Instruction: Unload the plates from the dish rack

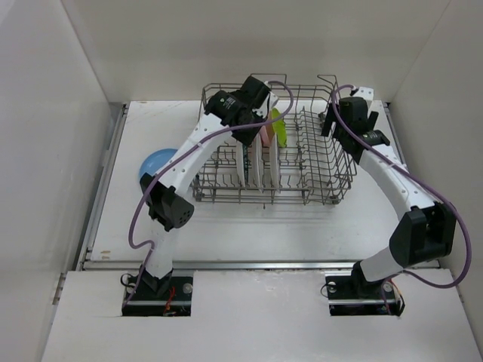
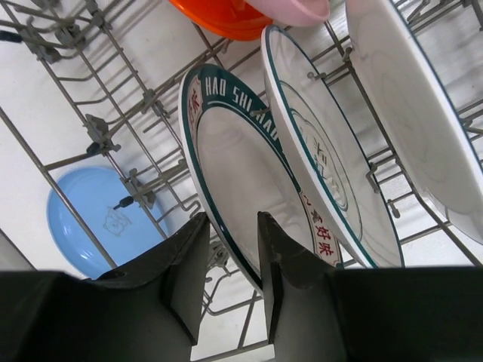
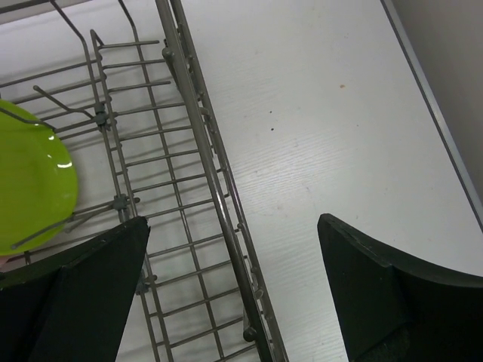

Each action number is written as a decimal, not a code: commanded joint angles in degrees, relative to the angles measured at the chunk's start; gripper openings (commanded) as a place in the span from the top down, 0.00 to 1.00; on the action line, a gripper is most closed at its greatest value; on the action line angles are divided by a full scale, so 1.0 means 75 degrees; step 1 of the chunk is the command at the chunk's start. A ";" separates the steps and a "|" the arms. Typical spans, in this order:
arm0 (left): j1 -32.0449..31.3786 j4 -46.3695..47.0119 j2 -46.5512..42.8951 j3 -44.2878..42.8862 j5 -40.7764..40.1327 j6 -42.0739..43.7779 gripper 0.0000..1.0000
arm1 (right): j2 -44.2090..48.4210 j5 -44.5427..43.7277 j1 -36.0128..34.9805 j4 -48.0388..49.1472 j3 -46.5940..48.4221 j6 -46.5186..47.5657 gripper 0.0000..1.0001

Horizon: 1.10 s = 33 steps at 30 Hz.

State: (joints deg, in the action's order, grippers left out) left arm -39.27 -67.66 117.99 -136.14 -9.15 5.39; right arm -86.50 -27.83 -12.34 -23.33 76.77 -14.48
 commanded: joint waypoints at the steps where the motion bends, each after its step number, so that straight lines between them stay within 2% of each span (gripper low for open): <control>1: 0.0044 0.0806 -0.1435 -0.0528 -0.0409 0.0699 1.00 | -0.0033 0.0138 0.0133 0.0240 -0.0205 -0.0026 0.02; 11: 0.0114 0.0806 -0.1600 -0.0248 -0.0409 0.0700 1.00 | 0.0131 0.0067 0.0133 -0.0123 0.0545 0.0138 0.06; 14: 0.0185 0.0374 -0.1331 -0.0328 -0.0316 0.0549 1.00 | 0.0282 0.0067 0.0133 -0.0123 0.0615 0.0208 0.06; 17: 0.0337 0.0197 -0.1260 -0.0411 0.0128 0.0383 1.00 | 0.0365 0.0067 0.0133 -0.0194 0.0546 0.0278 0.06; 18: 0.0337 0.0197 -0.1260 -0.0411 0.0350 0.0290 0.72 | 0.0458 0.0067 0.0133 -0.0194 0.0545 0.0278 0.06; 19: 0.0407 0.0197 -0.1260 -0.0411 0.0642 0.0162 0.55 | 0.0459 0.0136 0.0133 -0.0194 0.0545 0.0278 0.06; 20: 0.0407 0.0197 -0.1260 -0.0330 0.0738 0.0068 0.43 | 0.0459 0.0207 0.0133 -0.0263 0.0545 0.0278 0.06; 21: 0.0407 0.0197 -0.1260 -0.0259 0.0844 -0.0003 0.37 | 0.0529 0.0207 0.0133 -0.0264 0.0545 0.0278 0.06; 22: 0.0407 0.0197 -0.1190 -0.0259 0.0949 -0.0073 0.36 | 0.0529 0.0312 0.0133 -0.0264 0.0545 0.0278 0.06; 23: 0.0512 0.0197 -0.1190 -0.0166 0.1194 -0.0248 0.37 | 0.0599 0.0313 0.0133 -0.0345 0.0545 0.0278 0.06; 24: 0.0594 0.0197 -0.1108 -0.0095 0.1335 -0.0354 0.43 | 0.0704 0.0452 0.0133 -0.0346 0.0545 0.0197 0.06; 26: 0.0874 0.0197 -0.1108 0.0033 0.1663 -0.0553 0.61 | 0.0857 0.0664 0.0133 -0.0428 0.0545 0.0196 0.06; 32: 0.1122 0.0197 -0.1108 0.0175 0.2402 -0.0660 0.63 | 0.1174 0.1191 0.0133 -0.0510 0.0860 0.0290 0.06; 33: 0.1122 0.0197 -0.1026 0.0175 0.2496 -0.0660 0.60 | 0.1174 0.1261 0.0133 -0.0510 0.0861 0.0290 0.06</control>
State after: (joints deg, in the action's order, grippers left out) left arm -30.83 -66.08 110.39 -134.91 4.67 1.83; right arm -79.37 -21.17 -11.68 -27.27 79.94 -13.04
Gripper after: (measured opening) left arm 0.396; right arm 0.943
